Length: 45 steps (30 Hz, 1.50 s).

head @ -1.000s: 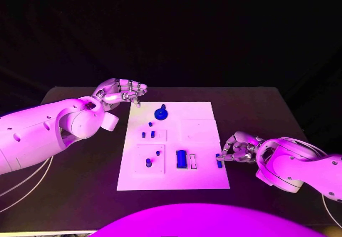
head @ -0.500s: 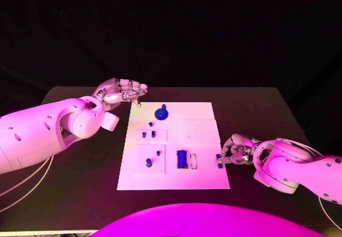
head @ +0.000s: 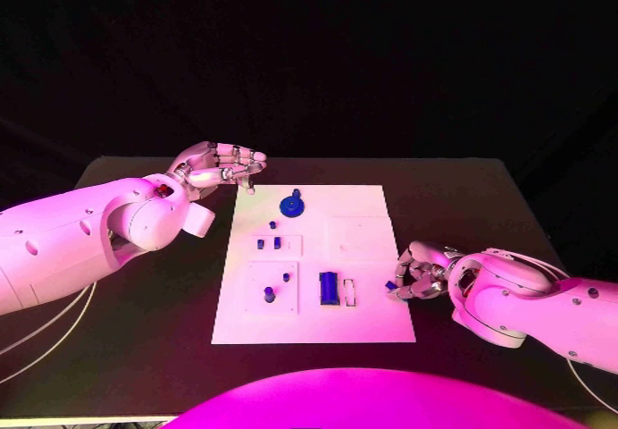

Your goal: Assemble the parts on the task board

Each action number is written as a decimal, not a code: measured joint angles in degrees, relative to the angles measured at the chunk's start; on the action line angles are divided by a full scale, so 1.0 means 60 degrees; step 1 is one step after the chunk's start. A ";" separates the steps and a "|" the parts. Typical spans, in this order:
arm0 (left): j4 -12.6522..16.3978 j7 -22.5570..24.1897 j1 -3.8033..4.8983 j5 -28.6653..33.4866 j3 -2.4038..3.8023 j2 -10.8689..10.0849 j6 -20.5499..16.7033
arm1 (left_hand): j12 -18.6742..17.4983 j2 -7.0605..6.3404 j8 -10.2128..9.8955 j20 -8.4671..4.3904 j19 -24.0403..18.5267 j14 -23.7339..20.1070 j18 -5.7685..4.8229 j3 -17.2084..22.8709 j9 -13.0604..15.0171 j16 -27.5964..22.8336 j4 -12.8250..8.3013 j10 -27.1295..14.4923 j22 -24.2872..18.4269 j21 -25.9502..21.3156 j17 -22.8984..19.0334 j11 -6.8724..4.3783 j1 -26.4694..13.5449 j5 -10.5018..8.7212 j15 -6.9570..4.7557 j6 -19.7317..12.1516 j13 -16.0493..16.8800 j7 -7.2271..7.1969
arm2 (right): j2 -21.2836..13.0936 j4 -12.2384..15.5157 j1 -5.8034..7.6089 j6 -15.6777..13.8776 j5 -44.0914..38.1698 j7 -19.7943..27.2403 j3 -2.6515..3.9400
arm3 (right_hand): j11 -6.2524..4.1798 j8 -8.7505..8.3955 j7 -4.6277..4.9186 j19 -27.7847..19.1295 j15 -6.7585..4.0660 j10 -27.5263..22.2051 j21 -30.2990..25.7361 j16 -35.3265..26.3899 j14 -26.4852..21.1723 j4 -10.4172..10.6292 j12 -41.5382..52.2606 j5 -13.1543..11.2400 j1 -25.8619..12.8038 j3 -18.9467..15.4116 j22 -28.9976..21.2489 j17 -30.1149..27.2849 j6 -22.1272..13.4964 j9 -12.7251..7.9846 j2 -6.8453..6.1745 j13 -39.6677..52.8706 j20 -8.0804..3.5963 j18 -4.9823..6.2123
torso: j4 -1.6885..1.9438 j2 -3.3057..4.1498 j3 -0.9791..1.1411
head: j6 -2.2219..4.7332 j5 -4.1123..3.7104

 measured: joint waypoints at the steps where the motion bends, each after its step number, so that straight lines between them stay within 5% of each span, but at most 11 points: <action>1: 0.0000 0.0000 0.0000 0.0000 0.0000 0.0000 0.0002 | 0.0000 0.0000 0.0000 0.0000 0.0000 0.0000 0.0000 0.0000 0.0000 0.0000 0.0000 0.0000 0.0000 0.0000 0.0000 0.0000 0.0000 0.0000 0.0000 0.0000 0.0000 0.0000 | 0.0020 0.0000 -0.0001 0.0025 -0.0086 0.0000 0.0006 | 0.0000 -0.0037 0.0000 0.0000 0.0000 0.0000 0.0000 0.0000 0.0000 0.0008 0.0000 -0.0004 0.0064 0.0133 0.0000 0.0000 0.0000 0.0000 -0.0063 0.0000 0.0000 0.0001 | 0.0001 -0.0001 0.0000 | 0.0000 0.0000; 6: 0.0001 -0.0001 0.0000 0.0000 0.0000 -0.0005 0.0012 | 0.0000 0.0000 0.0000 0.0000 0.0000 0.0000 0.0000 0.0000 -0.0009 0.0000 0.0000 0.0000 -0.0008 0.0000 0.0000 0.0000 0.0000 0.0000 0.0000 0.0000 -0.0012 0.0000 | 0.0119 0.0015 -0.0002 0.0141 -0.0496 0.0040 0.0037 | 0.0000 -0.0440 -0.0003 0.0000 0.0000 0.0000 -0.0071 0.0000 0.0000 0.0005 -0.0057 -0.0030 0.0393 0.0626 0.0000 -0.0001 -0.0016 -0.0024 -0.0289 -0.0001 0.0000 0.0000 | 0.0000 -0.0003 -0.0003 | 0.0000 -0.0005; 14: 0.0004 -0.0002 0.0000 0.0000 -0.0001 -0.0007 0.0019 | 0.0000 0.0000 0.0000 0.0000 0.0000 0.0000 0.0000 0.0000 -0.0009 0.0000 0.0000 0.0000 -0.0008 0.0000 0.0001 0.0000 0.0000 0.0000 0.0000 0.0000 -0.0011 0.0000 | 0.0157 0.0094 -0.0016 0.0163 -0.0786 0.0065 0.0035 | 0.0002 -0.0459 0.0008 0.0000 0.0000 -0.0001 -0.0072 0.0000 0.0000 0.0059 -0.0057 0.0005 0.0595 0.1059 -0.0002 -0.0001 0.0039 -0.0527 -0.0291 -0.0001 0.0000 0.0000 | 0.0001 -0.0004 -0.0003 | 0.0000 -0.0006; 20: 0.0003 -0.0002 0.0000 0.0000 -0.0001 -0.0004 0.0020 | 0.0000 0.0000 0.0000 0.0000 0.0000 0.0000 0.0000 0.0000 -0.0008 0.0000 0.0000 0.0000 -0.0008 0.0000 0.0001 0.0000 0.0000 0.0000 0.0000 0.0000 -0.0011 0.0000 | 0.0147 0.0269 -0.0023 -0.0066 -0.0522 0.0066 0.0011 | 0.0001 -0.0631 -0.0023 0.0037 -0.0057 0.0001 -0.0072 0.0000 -0.0014 -0.0048 -0.0057 0.0002 0.0753 0.2007 -0.0002 -0.0002 0.0136 -0.1630 -0.0173 -0.0001 -0.0037 0.0001 | 0.0001 -0.0004 0.0000 | 0.0000 0.0001; 24: 0.0003 -0.0003 0.0000 -0.0001 -0.0001 0.0003 0.0021 | 0.0000 0.0000 0.0000 0.0000 0.0000 0.0000 0.0000 0.0000 -0.0008 0.0000 0.0000 0.0000 -0.0008 0.0000 0.0001 0.0000 0.0000 0.0000 0.0000 0.0000 -0.0011 0.0000 | 0.0127 0.0419 0.0036 -0.0240 0.0001 0.0052 -0.0044 | -0.0053 -0.0691 -0.0042 0.0060 -0.0073 0.0016 -0.0033 0.0000 0.0000 -0.0181 -0.0057 -0.0015 0.0707 0.2776 -0.0003 -0.0003 0.0151 -0.1655 -0.0135 0.0007 -0.0060 0.0001 | 0.0001 -0.0005 -0.0001 | 0.0000 0.0001; 32: 0.0001 -0.0004 0.0000 -0.0001 -0.0001 0.0013 0.0021 | 0.0000 0.0000 0.0000 0.0000 0.0000 0.0000 0.0000 0.0000 -0.0007 0.0000 0.0000 0.0000 -0.0007 0.0000 0.0001 0.0000 0.0000 0.0000 0.0000 0.0000 -0.0011 0.0000 | 0.0238 0.0667 0.0284 -0.0505 0.1264 0.0074 -0.0072 | -0.0068 -0.0682 -0.0060 0.0071 -0.0073 0.0002 0.0040 0.0000 0.0000 -0.0568 -0.0057 -0.0036 -0.0471 0.3976 -0.0003 -0.0003 0.0126 -0.1649 -0.0271 0.0007 -0.0071 0.0001 | 0.0001 -0.0005 -0.0009 | 0.0000 -0.0017; 45: 0.0008 -0.0006 0.0000 -0.0002 -0.0001 0.0017 0.0026 | 0.0000 0.0000 0.0000 0.0000 0.0000 0.0000 0.0000 0.0000 -0.0006 0.0000 0.0000 0.0000 -0.0007 0.0000 0.0002 0.0000 0.0000 0.0000 0.0000 0.0000 -0.0010 0.0000 | 0.0833 0.0601 0.0371 -0.0962 0.2479 0.0155 -0.0071 | -0.0068 -0.0509 -0.0059 0.0105 -0.0073 0.0002 0.0040 0.0000 0.0000 -0.0667 -0.0057 -0.0041 -0.1605 0.4403 -0.0005 -0.0004 0.0099 -0.1637 -0.0417 0.0005 -0.0105 0.0001 | 0.0005 -0.0005 -0.0012 | 0.0000 -0.0029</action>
